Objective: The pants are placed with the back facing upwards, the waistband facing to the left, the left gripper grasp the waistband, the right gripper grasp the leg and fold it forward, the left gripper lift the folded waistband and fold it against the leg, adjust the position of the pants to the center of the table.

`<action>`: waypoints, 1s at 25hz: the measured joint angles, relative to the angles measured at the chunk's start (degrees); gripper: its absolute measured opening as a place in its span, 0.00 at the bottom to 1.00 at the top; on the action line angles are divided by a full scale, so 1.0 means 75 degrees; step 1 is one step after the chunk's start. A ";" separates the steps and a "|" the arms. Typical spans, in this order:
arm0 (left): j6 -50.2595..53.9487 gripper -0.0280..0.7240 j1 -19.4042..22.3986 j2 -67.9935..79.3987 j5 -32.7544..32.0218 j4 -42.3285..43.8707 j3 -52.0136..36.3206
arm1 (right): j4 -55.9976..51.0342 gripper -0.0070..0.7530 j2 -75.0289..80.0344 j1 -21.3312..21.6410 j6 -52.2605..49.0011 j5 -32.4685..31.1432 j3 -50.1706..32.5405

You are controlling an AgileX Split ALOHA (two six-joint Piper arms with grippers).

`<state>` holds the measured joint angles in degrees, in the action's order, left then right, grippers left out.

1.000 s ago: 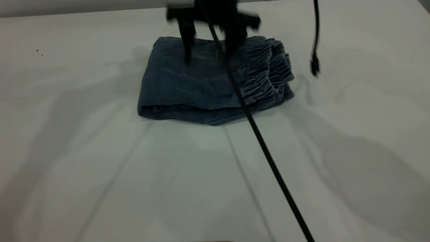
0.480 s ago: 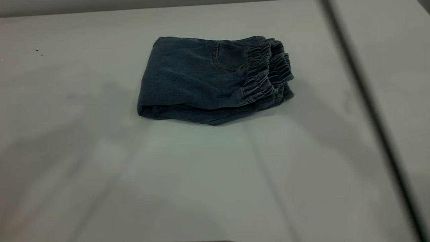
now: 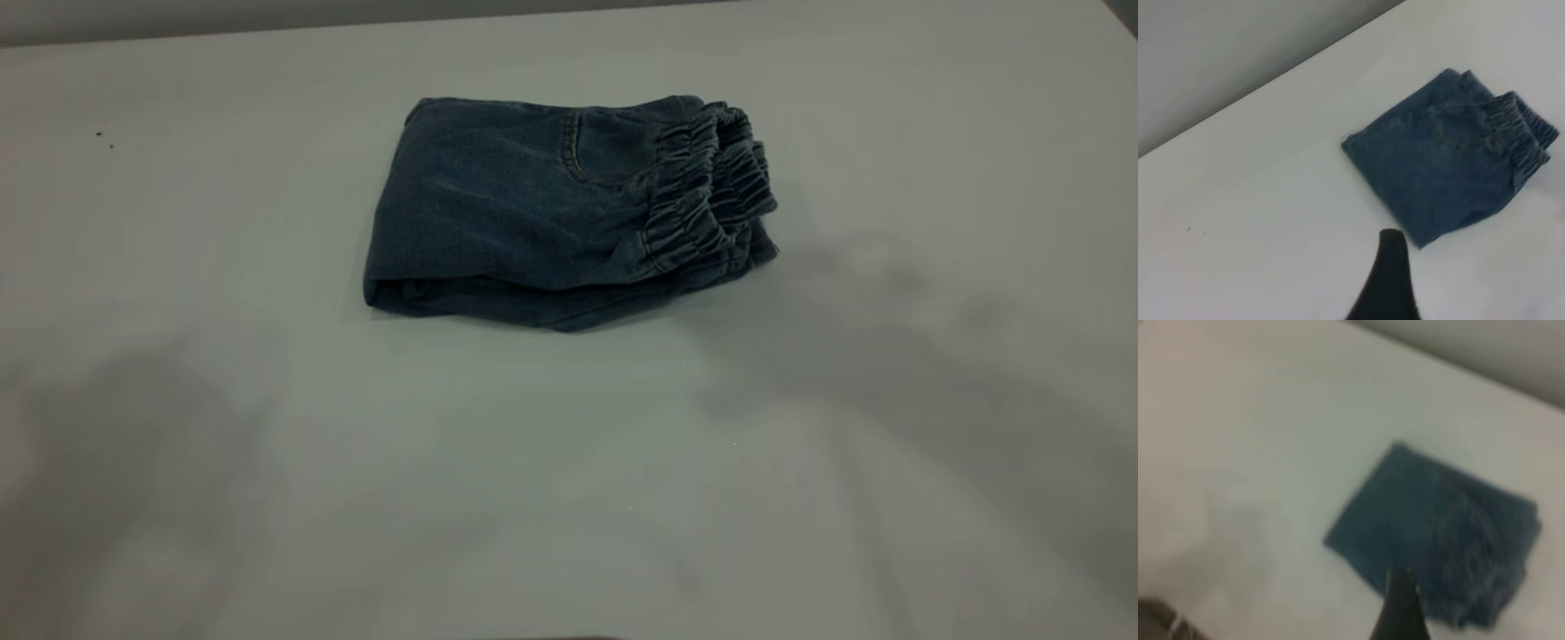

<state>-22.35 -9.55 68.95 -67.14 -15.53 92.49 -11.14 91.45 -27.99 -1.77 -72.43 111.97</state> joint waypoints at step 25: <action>0.1244 0.82 0.0000 -0.5101 0.0029 0.0634 -0.7155 | 0.0897 0.64 -0.8503 0.0000 -0.0072 0.0773 -1.1029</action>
<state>-13.02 -9.55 30.69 -66.93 -10.77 38.82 -4.41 27.68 -27.99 -2.31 -66.63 29.25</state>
